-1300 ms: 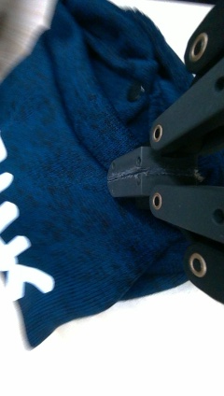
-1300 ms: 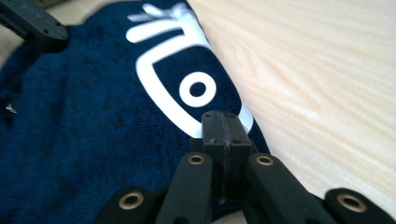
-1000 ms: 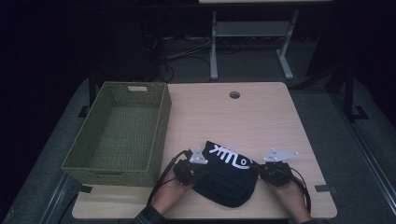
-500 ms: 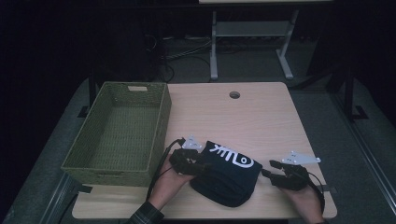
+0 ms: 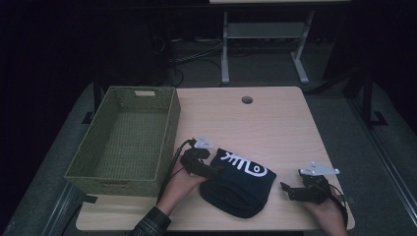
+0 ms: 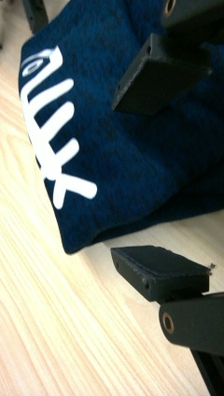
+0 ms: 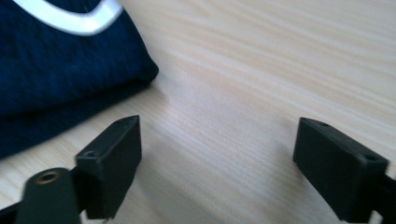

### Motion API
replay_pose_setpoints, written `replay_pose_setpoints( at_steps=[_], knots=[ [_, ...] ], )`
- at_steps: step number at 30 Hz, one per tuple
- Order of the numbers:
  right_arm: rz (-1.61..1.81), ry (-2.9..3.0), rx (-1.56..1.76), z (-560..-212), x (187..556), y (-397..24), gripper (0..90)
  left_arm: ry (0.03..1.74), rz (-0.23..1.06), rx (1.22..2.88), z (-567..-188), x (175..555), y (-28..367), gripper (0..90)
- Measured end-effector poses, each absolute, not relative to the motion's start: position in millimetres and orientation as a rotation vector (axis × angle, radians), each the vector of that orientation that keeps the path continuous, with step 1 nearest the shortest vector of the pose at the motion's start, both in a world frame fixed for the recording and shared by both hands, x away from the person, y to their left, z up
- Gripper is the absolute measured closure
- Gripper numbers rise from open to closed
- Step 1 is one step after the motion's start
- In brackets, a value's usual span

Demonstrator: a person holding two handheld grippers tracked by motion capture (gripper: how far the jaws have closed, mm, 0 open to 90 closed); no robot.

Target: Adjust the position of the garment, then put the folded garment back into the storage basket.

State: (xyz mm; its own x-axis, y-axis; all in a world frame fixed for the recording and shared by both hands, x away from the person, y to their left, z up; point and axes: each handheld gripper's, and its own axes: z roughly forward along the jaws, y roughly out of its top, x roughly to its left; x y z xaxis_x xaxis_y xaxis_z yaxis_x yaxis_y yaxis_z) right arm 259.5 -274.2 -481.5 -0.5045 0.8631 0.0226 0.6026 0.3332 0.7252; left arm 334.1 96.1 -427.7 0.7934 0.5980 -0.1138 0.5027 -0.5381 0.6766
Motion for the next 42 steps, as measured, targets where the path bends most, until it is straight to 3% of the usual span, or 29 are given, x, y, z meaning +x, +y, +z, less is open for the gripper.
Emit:
replay_pose_setpoints(
  at_steps=[13,29,33,36,40,42],
  knots=[
    [0.976,2.241,1.304,-482,261,-274,13.5,0.866,0.126,2.266,-446,345,99,19.0],
    [0.978,2.245,1.301,-482,262,-274,13.6,0.868,0.041,2.270,-461,348,99,21.7],
    [0.978,2.245,1.301,-482,262,-274,13.6,0.861,0.029,2.267,-461,347,98,25.6],
    [0.977,2.245,1.300,-482,262,-274,13.6,0.843,-0.012,2.269,-460,346,98,37.2],
    [0.978,2.245,1.301,-482,262,-274,13.6,0.833,-0.033,2.272,-460,346,97,41.9],
    [0.979,2.246,1.300,-482,262,-274,13.6,0.836,-0.061,2.267,-460,346,96,49.5]
  ],
)
